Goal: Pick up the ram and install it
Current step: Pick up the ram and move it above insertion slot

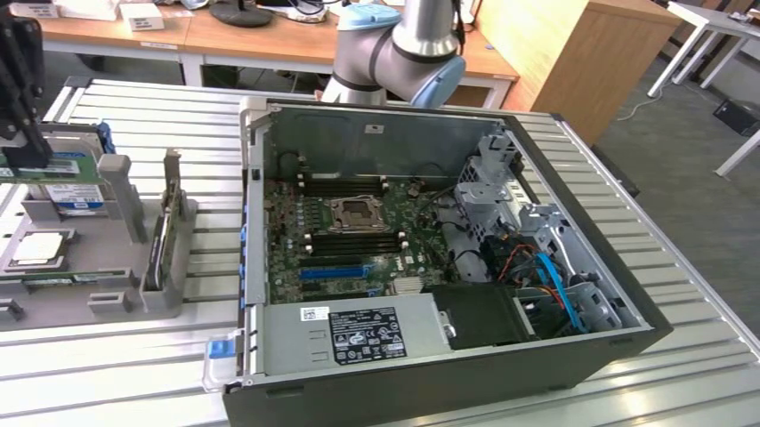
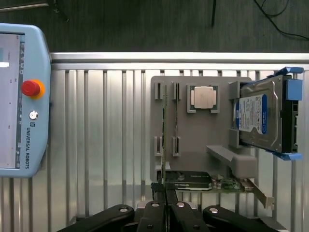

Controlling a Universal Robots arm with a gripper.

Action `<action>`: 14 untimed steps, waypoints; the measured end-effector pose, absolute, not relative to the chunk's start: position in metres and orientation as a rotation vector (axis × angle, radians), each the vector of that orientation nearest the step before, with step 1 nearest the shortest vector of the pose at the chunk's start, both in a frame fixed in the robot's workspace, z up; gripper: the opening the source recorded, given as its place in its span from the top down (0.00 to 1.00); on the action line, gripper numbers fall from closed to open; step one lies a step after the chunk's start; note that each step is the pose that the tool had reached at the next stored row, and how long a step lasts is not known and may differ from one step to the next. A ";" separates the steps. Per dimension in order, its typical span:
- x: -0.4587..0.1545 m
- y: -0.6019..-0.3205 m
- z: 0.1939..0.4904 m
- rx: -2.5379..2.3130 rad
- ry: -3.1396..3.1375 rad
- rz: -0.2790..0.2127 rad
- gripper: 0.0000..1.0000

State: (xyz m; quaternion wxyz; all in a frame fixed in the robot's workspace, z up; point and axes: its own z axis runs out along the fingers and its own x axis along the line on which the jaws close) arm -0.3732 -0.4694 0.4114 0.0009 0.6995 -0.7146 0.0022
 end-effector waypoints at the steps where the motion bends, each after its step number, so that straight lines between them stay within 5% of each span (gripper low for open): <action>1: -0.370 -0.469 0.411 2.196 -2.244 0.007 0.88; 14: -0.319 -0.469 0.411 2.196 -2.244 0.007 0.88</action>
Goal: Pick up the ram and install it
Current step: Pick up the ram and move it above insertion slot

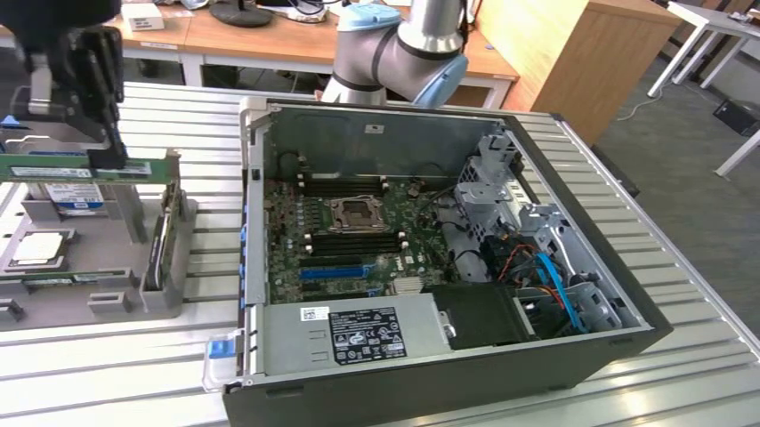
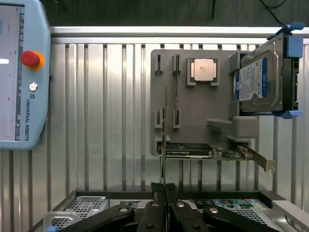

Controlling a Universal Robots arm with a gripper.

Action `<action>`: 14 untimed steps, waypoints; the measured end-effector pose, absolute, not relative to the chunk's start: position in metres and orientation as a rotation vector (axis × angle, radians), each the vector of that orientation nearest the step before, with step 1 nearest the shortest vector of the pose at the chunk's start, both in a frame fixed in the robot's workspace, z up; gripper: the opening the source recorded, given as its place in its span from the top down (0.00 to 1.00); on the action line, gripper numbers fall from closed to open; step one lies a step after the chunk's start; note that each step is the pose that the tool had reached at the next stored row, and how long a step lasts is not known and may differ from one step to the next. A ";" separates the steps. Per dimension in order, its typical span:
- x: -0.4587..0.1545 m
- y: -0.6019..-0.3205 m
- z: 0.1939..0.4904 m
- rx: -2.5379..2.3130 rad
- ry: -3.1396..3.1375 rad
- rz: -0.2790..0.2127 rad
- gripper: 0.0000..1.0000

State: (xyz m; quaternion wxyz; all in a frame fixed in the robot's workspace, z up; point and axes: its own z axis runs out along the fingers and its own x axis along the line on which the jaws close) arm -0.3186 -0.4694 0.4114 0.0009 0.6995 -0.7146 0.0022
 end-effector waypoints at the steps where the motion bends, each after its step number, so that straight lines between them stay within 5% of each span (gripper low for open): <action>1: -0.314 -0.469 0.411 2.196 -2.244 0.007 0.88; 14: -0.260 -0.469 0.411 2.196 -2.244 0.007 0.88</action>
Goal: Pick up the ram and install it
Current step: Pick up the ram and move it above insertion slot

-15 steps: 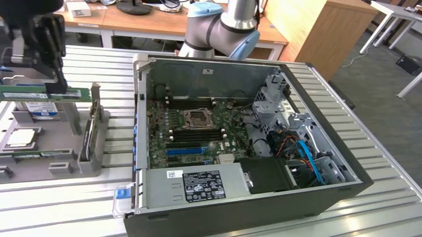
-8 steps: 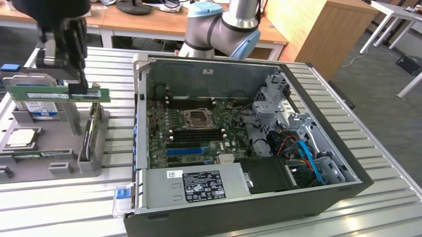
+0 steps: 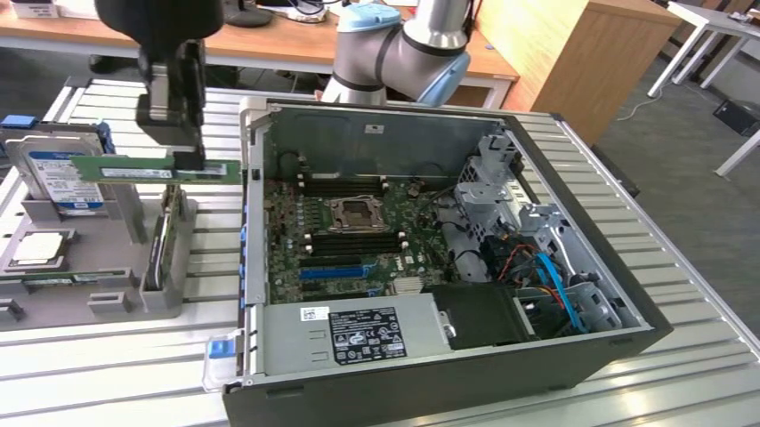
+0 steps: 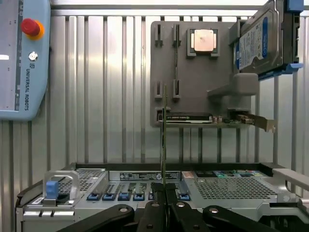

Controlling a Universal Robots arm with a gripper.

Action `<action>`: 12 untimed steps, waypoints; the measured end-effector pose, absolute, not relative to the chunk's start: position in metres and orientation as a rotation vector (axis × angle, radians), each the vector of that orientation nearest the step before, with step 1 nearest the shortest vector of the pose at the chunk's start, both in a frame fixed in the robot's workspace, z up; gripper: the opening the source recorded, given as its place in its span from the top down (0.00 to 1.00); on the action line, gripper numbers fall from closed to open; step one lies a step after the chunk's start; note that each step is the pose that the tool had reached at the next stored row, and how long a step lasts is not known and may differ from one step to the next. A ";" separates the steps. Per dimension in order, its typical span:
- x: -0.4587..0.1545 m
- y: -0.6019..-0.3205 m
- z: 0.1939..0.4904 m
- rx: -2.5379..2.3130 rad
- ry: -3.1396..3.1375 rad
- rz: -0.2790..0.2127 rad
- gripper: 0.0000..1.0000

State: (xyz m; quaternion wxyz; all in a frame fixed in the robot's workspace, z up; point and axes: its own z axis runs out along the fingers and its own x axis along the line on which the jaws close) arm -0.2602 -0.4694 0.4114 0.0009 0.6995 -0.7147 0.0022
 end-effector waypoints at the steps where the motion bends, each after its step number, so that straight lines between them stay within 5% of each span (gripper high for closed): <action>1: -0.256 -0.469 0.411 2.196 -2.244 0.007 0.88; 12: -0.209 -0.469 0.411 2.196 -2.244 0.007 0.88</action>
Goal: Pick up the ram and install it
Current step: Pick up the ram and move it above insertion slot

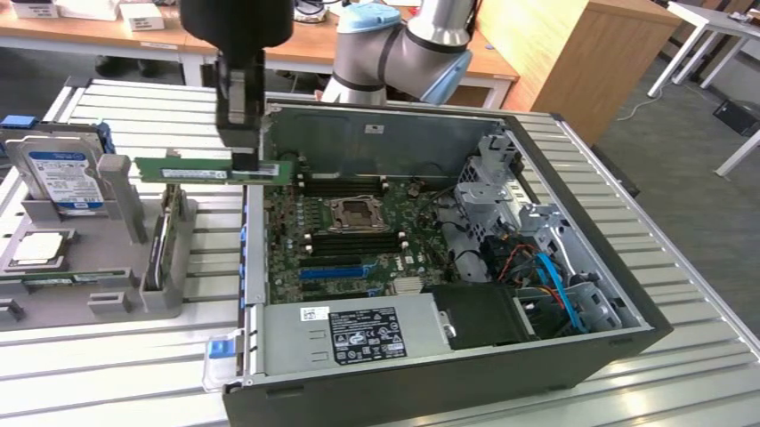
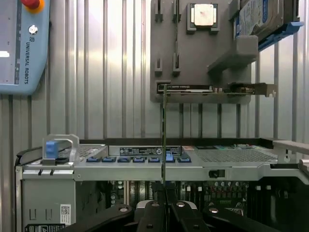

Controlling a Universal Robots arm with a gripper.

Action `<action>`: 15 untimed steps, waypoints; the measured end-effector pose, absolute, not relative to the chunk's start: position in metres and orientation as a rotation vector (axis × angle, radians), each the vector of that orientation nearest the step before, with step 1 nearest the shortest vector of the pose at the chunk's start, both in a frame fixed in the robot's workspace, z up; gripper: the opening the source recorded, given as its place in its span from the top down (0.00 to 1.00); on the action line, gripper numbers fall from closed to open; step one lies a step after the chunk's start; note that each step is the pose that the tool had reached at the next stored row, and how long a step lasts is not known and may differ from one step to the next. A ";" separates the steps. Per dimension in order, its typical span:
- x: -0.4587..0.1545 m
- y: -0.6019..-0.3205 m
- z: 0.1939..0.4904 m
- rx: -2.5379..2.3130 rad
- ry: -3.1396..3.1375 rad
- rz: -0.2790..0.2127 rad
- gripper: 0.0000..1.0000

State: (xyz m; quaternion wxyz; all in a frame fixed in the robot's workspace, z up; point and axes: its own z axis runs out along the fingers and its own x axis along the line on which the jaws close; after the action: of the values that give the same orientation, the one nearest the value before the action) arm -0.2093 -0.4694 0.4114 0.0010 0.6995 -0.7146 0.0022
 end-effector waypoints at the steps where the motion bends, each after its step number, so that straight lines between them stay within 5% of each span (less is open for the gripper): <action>1: -0.205 -0.469 0.411 2.196 -2.244 0.007 0.88; 15: -0.141 -0.469 0.411 2.196 -2.244 0.007 0.88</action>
State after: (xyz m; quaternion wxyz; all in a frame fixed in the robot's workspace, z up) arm -0.1415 -0.4694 0.4114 0.0010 0.6995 -0.7147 0.0022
